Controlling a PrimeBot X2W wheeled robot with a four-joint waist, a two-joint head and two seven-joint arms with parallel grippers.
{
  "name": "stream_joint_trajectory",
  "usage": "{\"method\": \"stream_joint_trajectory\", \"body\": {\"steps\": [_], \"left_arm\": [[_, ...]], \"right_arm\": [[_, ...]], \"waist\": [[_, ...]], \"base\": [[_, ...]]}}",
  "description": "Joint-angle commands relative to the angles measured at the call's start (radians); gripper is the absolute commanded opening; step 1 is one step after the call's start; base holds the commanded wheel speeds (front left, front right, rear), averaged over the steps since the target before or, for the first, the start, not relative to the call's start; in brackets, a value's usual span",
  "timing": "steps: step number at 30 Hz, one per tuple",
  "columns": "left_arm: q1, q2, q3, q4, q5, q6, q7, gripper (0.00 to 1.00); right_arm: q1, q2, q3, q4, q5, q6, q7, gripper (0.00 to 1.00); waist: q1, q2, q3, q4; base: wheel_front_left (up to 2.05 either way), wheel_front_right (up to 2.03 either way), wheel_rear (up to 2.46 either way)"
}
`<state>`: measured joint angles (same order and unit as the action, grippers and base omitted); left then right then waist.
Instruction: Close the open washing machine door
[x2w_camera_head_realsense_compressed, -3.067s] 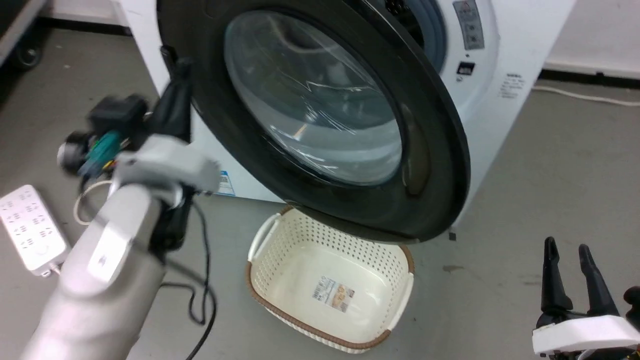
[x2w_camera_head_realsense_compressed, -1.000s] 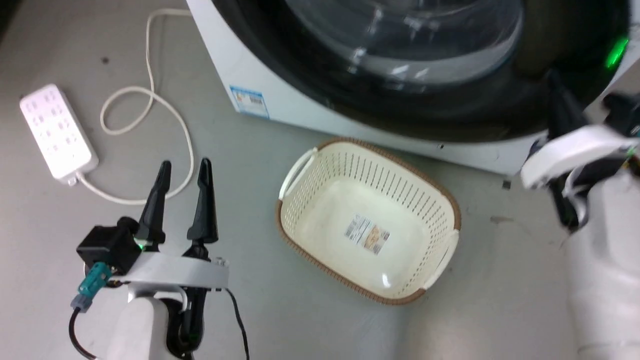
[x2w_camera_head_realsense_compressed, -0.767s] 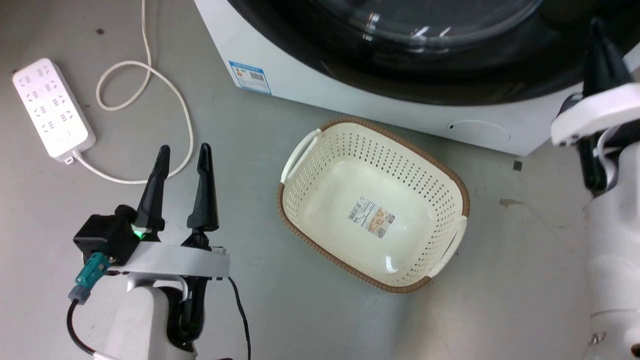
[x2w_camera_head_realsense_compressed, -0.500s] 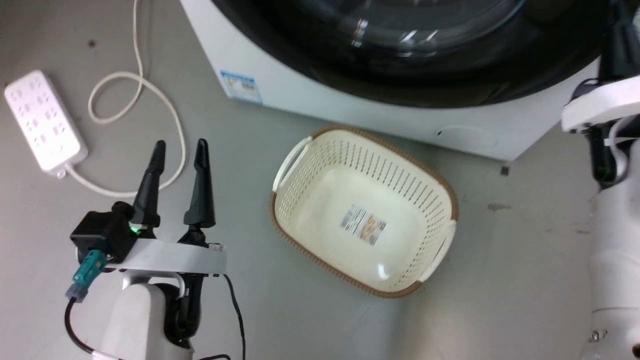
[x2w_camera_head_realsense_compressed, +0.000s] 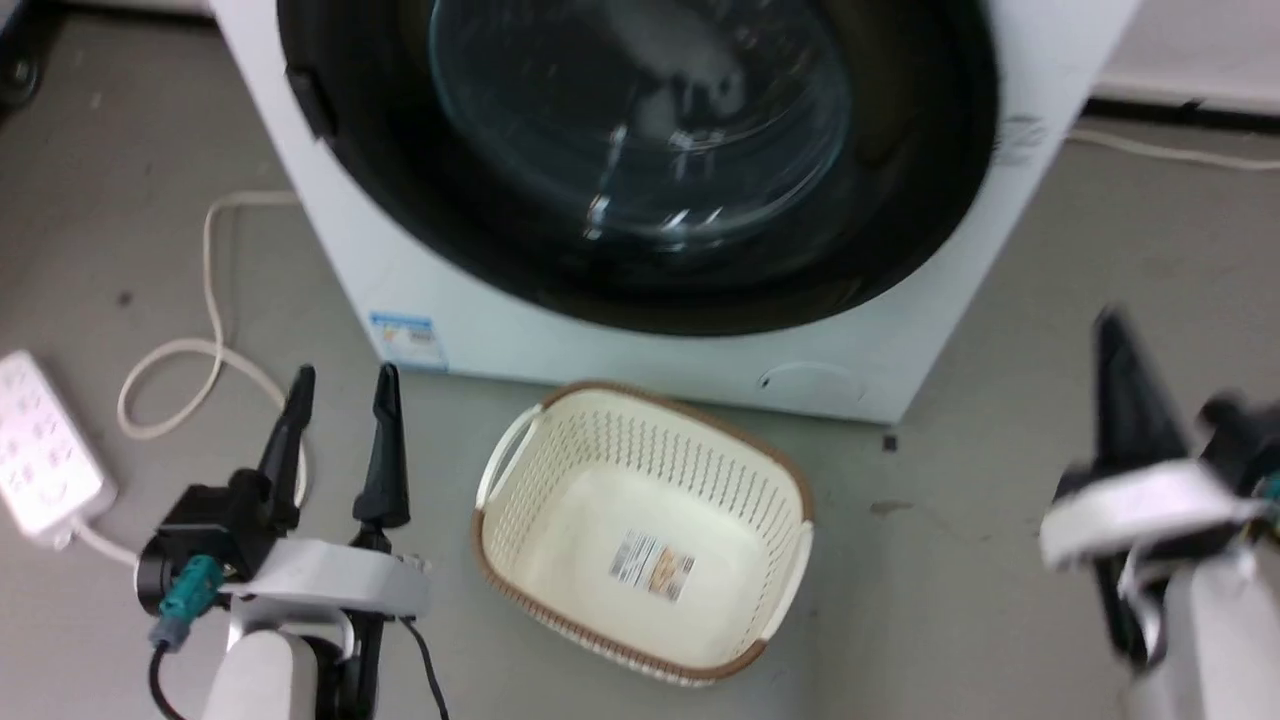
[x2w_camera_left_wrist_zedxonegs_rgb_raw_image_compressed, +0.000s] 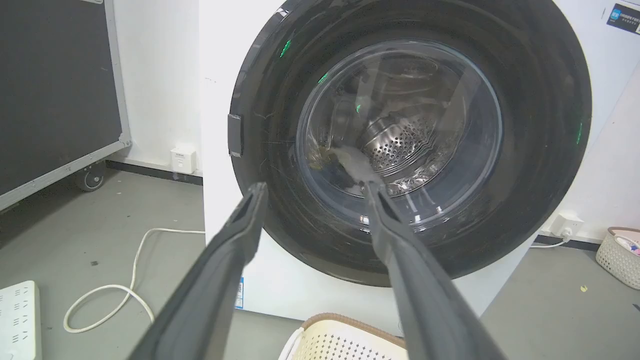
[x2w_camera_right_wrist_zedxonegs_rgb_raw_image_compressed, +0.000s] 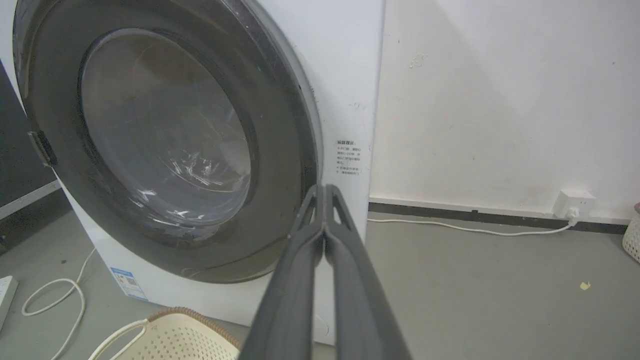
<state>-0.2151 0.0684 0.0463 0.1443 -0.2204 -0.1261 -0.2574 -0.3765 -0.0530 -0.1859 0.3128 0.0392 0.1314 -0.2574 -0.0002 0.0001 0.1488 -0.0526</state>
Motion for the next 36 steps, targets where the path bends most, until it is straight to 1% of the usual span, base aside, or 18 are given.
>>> {"method": "stream_joint_trajectory", "body": {"steps": [1, 4, 9, 10, 11, 12, 15, 20, 36], "left_arm": [[0.023, 0.003, -0.001, 0.021, 0.016, -0.002, -0.004, 1.0], [0.038, 0.005, -0.008, 0.049, 0.027, -0.001, -0.004, 1.0], [0.046, 0.005, -0.024, 0.097, 0.041, 0.01, -0.003, 1.0], [0.048, 0.004, -0.026, 0.105, 0.039, 0.013, 0.0, 1.0], [0.048, 0.004, -0.026, 0.105, 0.039, 0.013, 0.0, 1.0], [0.053, 0.001, -0.025, 0.12, 0.024, 0.017, 0.007, 1.0], [0.057, -0.003, -0.028, 0.138, 0.003, 0.02, 0.025, 1.0], [0.062, -0.005, -0.033, 0.153, -0.014, 0.024, 0.038, 1.0], [0.057, -0.001, -0.04, 0.151, -0.034, 0.043, 0.032, 1.0]], "right_arm": [[0.069, 0.002, 0.022, -0.017, 0.005, -0.001, 0.0, 0.0], [0.153, 0.003, 0.057, -0.049, 0.012, -0.001, 0.015, 0.0], [0.254, 0.003, 0.081, -0.113, 0.03, -0.001, 0.059, 0.0], [0.271, 0.003, 0.085, -0.119, 0.035, -0.001, 0.074, 0.09], [0.271, 0.003, 0.085, -0.119, 0.035, -0.001, 0.074, 0.09], [0.3, 0.003, 0.092, -0.132, 0.04, -0.001, 0.101, 1.0], [0.327, 0.003, 0.101, -0.143, 0.052, -0.001, 0.125, 1.0], [0.341, 0.003, 0.109, -0.153, 0.066, -0.001, 0.136, 1.0], [0.338, 0.003, 0.117, -0.144, 0.088, -0.001, 0.121, 1.0]], "waist": [[0.0002, -0.0001, -0.06, -0.044], [0.0002, -0.0001, -0.083, -0.053], [0.0002, -0.0001, -0.109, -0.051], [0.0002, -0.0001, -0.115, -0.049], [0.0002, -0.0001, -0.115, -0.049], [0.0002, -0.0001, -0.127, -0.046], [0.0002, -0.0001, -0.138, -0.041], [0.0002, -0.0001, -0.148, -0.036], [0.0002, -0.0001, -0.145, -0.032]], "base": [[0.0, 0.0, 0.0], [0.0, 0.0, 0.0], [0.0, 0.0, 0.0], [0.0, 0.0, 0.0], [0.0, 0.0, 0.0], [0.0, 0.0, 0.0], [0.0, 0.0, 0.0], [0.0, 0.0, 0.0], [0.0, 0.0, 0.0]]}}
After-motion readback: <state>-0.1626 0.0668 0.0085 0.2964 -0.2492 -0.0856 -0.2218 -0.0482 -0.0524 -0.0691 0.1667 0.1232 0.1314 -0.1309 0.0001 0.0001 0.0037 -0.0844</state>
